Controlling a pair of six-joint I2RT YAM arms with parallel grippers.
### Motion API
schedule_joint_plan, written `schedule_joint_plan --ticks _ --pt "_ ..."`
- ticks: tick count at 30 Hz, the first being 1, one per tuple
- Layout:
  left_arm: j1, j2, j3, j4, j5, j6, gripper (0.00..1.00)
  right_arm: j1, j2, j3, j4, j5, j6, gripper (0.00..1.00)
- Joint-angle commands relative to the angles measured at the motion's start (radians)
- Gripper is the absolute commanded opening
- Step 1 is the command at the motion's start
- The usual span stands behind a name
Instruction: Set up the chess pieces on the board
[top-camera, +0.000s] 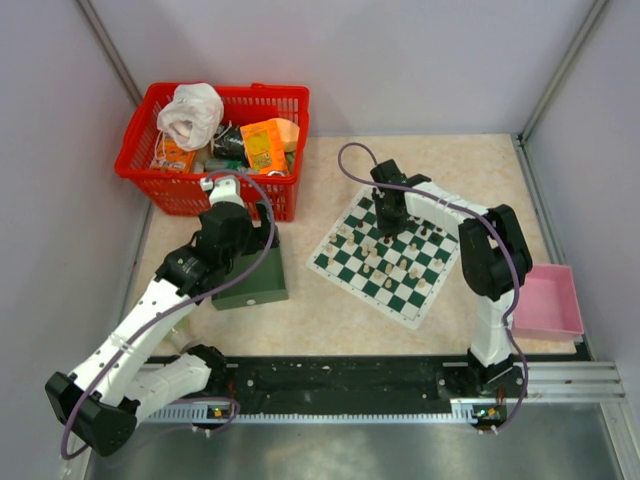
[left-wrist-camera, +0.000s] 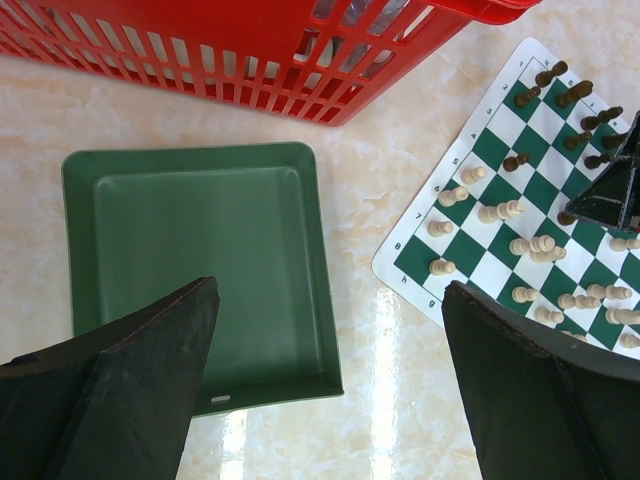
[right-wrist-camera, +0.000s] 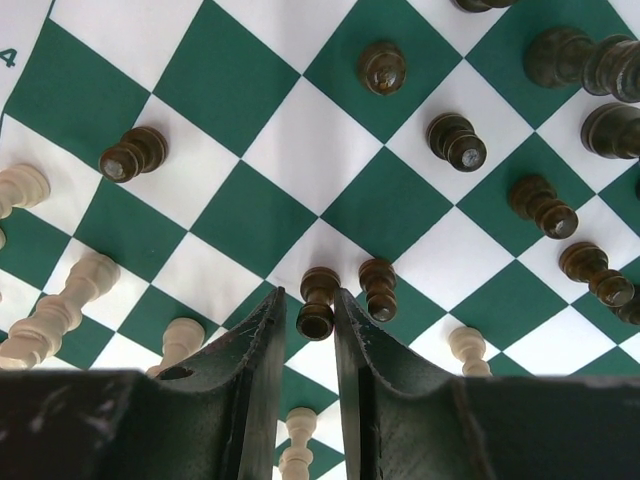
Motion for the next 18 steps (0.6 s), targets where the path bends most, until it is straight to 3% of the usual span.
schedule_joint_plan --ticks 1,8,11,18 --pt "0.005 -0.007 -0.004 0.030 0.002 -0.010 0.99 0.008 -0.020 0.041 -0.002 0.021 -0.012 0.26" --pt "0.005 -0.020 -0.012 0.029 0.002 -0.016 0.99 0.008 -0.023 0.039 -0.008 0.025 -0.021 0.24" --pt "0.005 -0.021 -0.013 0.029 -0.001 -0.016 0.99 0.008 -0.019 0.034 -0.008 0.028 -0.025 0.18" --pt "0.003 -0.021 -0.013 0.026 -0.001 -0.016 0.99 0.008 -0.022 0.059 -0.022 0.025 -0.033 0.14"
